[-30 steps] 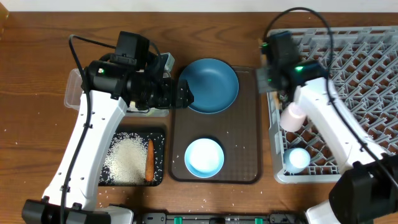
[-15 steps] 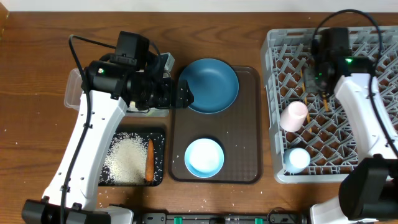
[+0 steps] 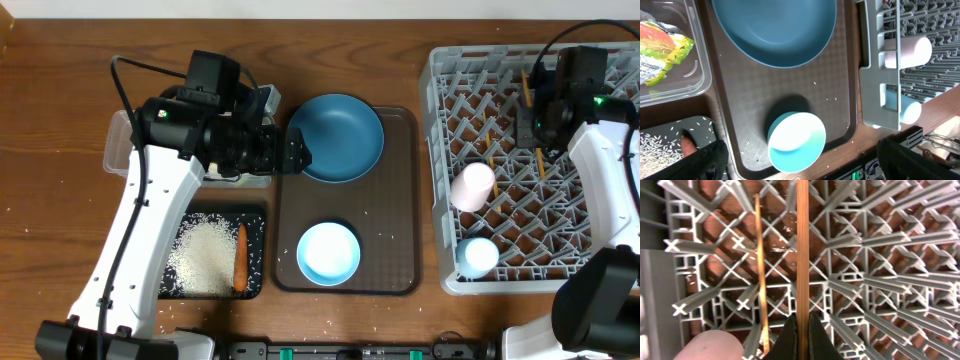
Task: Sort waste into correct bins and load items into the dishwasher rack
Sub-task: 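Carry the chopstick right and lower it into the rack, then release the chopstick and raise the right gripper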
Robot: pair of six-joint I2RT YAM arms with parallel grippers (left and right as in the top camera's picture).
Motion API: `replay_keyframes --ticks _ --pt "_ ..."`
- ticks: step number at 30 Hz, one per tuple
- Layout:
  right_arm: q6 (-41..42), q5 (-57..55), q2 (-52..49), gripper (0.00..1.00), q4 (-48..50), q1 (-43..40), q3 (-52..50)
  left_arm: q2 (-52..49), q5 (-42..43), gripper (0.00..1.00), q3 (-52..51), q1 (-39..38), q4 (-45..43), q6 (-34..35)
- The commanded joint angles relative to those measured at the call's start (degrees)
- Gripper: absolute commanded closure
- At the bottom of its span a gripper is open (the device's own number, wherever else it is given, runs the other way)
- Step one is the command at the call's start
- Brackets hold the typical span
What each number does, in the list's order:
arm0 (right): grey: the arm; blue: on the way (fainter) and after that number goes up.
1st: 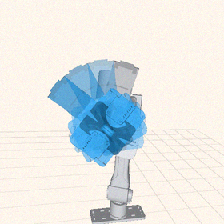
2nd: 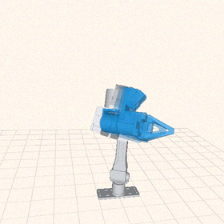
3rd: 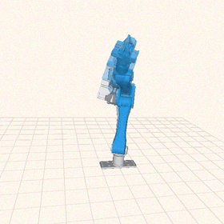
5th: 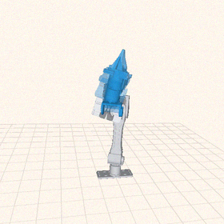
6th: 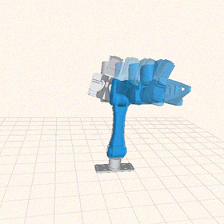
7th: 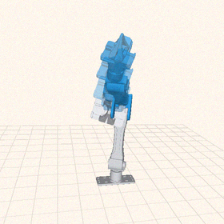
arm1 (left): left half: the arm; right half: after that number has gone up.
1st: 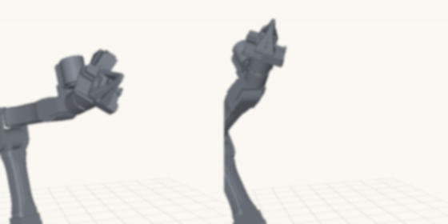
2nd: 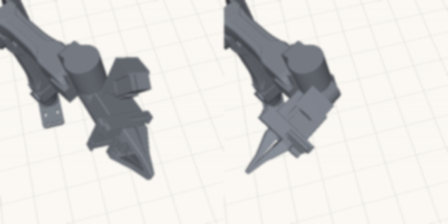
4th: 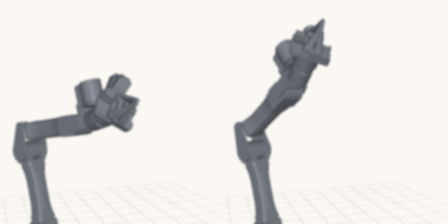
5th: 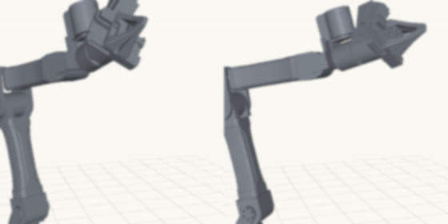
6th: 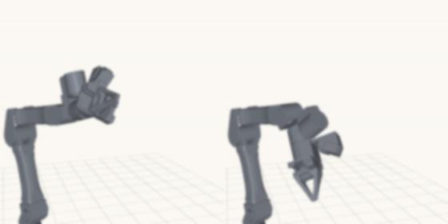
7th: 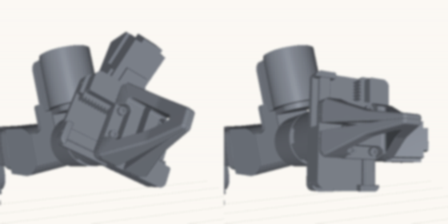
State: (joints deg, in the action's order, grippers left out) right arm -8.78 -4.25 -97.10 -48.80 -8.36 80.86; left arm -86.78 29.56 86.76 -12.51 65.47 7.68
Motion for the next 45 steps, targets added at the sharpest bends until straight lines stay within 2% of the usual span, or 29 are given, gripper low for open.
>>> replay_keyframes --ticks 1,17,21,23,24,26,29,38,45 --pt "-2.1 2.2 0.4 0.99 0.0 -0.2 -0.5 -0.2 -0.5 0.03 -0.3 0.2 0.1 0.0" --pt "-2.1 2.2 0.4 0.97 5.5 -0.2 -7.0 -0.2 -0.5 0.03 -0.3 0.2 0.1 0.0" --pt "-2.0 2.2 0.4 0.91 6.2 -0.2 -7.6 -0.2 -0.5 0.03 -0.3 0.2 0.1 0.0" --pt "-2.0 2.2 0.4 0.75 6.2 -0.2 -7.6 -0.2 -0.5 0.03 -0.3 0.2 0.1 0.0" --pt "-2.0 2.2 0.4 0.7 6.2 -0.2 -7.6 -0.2 -0.5 0.03 -0.3 0.2 0.1 0.0" --pt "-2.0 2.2 0.4 0.62 6.2 -0.2 -7.6 -0.2 -0.5 0.03 -0.3 0.2 0.1 0.0" --pt "-0.9 2.2 0.4 0.58 6.4 -0.2 -7.6 -0.2 -0.5 0.03 -0.3 0.2 0.1 0.0" --pt "0.2 2.9 0.4 0.58 6.5 -0.2 -7.6 -0.2 -0.5 0.03 -0.3 0.2 0.1 0.0" --pt "4.5 12.3 0.4 0.65 8.3 0.2 -7.6 -0.2 -0.5 0.03 -0.3 0.2 0.1 0.0"
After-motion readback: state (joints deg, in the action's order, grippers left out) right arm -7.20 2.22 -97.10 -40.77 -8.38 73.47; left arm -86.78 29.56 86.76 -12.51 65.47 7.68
